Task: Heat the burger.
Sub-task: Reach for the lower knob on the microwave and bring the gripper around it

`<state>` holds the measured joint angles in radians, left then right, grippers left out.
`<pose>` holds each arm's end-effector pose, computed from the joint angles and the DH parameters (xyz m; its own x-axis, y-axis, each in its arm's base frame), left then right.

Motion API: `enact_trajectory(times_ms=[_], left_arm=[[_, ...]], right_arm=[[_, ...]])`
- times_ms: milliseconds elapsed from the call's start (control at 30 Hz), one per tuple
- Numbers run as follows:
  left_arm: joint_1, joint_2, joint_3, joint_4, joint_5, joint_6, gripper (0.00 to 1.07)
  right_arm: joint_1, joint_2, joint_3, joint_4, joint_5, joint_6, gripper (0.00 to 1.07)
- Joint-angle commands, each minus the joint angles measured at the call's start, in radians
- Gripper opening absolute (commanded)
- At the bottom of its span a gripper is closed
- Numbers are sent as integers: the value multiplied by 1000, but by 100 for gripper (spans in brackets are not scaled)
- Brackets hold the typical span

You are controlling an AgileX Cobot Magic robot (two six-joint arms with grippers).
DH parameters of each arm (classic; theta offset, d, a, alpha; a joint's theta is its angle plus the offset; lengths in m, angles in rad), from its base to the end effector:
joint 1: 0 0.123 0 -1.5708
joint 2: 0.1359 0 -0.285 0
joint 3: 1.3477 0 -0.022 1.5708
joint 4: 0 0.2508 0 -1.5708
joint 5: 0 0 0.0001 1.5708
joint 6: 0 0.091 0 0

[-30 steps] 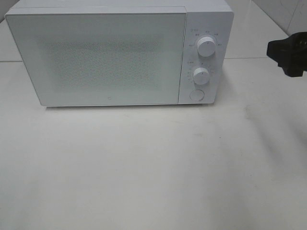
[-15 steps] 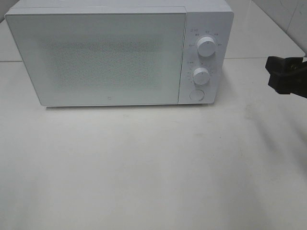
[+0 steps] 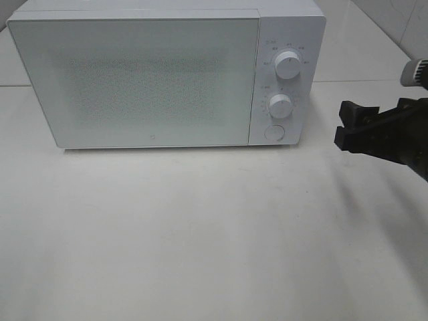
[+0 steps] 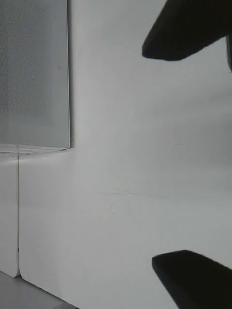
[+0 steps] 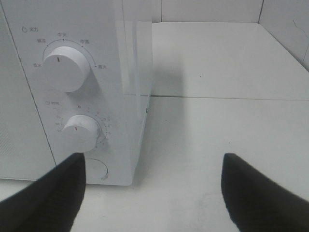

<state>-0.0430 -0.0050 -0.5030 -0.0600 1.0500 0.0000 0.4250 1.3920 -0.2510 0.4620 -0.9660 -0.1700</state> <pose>-0.0058 -0.0045 0.2791 -0.4407 -0.0109 -0.8976 0.0765 0.9958 -0.0497 0.2093 0.0581 0.1886 -0.1325 0.0480 -0.9900 -0.0391 0.9978 0.0536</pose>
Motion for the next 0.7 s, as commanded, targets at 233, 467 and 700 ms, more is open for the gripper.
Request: enact_trajectory(times_ms=[233,467,700], left_arm=[[3,-21,4,-2,-13,0,100],[3,-21,4,-2,-13,0,100],[3,-21,4,-2,-13,0,100]], right_arm=[[200,122,0,212,-198,-45,75],[316,199,-56,367,-240,-118,75],[360,262,-117,400,-260,-137,75]])
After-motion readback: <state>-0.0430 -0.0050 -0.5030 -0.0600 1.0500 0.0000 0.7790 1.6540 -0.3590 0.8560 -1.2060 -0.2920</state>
